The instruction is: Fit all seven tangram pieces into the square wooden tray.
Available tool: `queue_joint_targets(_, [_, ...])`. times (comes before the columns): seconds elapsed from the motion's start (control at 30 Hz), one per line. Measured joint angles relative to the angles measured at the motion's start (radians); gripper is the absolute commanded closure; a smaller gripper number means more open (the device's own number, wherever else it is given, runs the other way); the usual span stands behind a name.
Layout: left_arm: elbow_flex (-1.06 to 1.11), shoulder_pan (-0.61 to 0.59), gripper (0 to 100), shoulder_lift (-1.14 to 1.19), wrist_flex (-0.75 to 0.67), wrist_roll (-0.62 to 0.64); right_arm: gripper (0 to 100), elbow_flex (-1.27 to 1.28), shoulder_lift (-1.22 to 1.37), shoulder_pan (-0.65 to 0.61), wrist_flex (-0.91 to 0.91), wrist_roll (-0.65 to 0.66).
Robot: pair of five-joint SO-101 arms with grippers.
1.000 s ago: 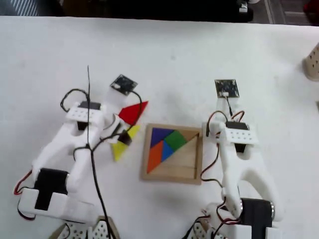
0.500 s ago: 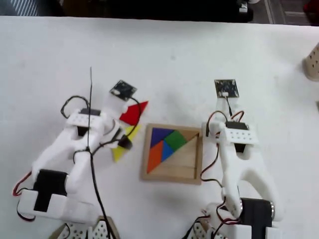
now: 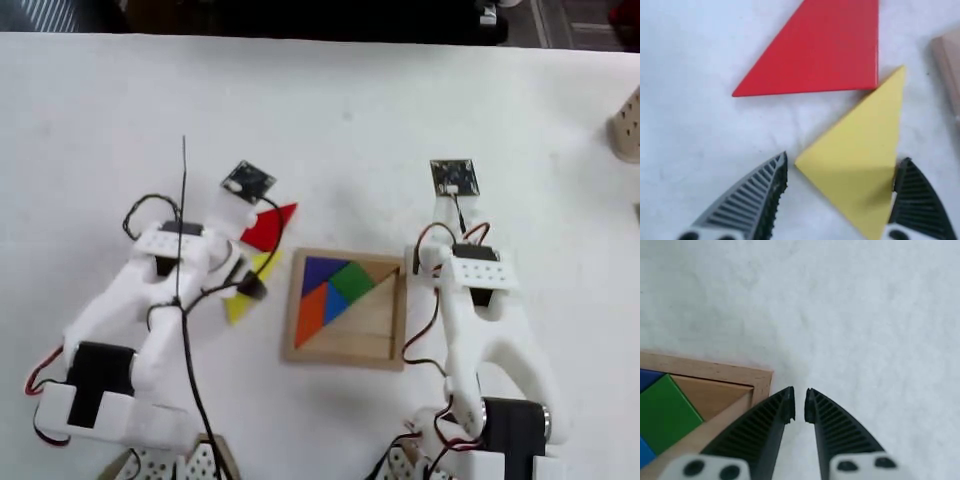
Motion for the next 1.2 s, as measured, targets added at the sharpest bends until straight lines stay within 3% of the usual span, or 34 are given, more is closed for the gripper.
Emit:
queue_joint_targets(0.7, [0.009, 0.028, 67, 0.000, -0.080, 0.061, 95.4, 0.000, 0.000, 0.000, 0.000, 0.000])
queue_joint_targets(0.93, [0.009, 0.060, 83, -0.003, -0.078, 0.063, 95.4, 0.000, 0.000, 0.000, 0.000, 0.000])
queue_joint_targets(1.07, [0.008, 0.075, 82, -0.008, -0.080, 0.064, 95.4, 0.000, 0.000, 0.000, 0.000, 0.000])
queue_joint_targets(1.2, [0.008, 0.075, 72, -0.009, -0.080, 0.064, 95.4, 0.000, 0.000, 0.000, 0.000, 0.000])
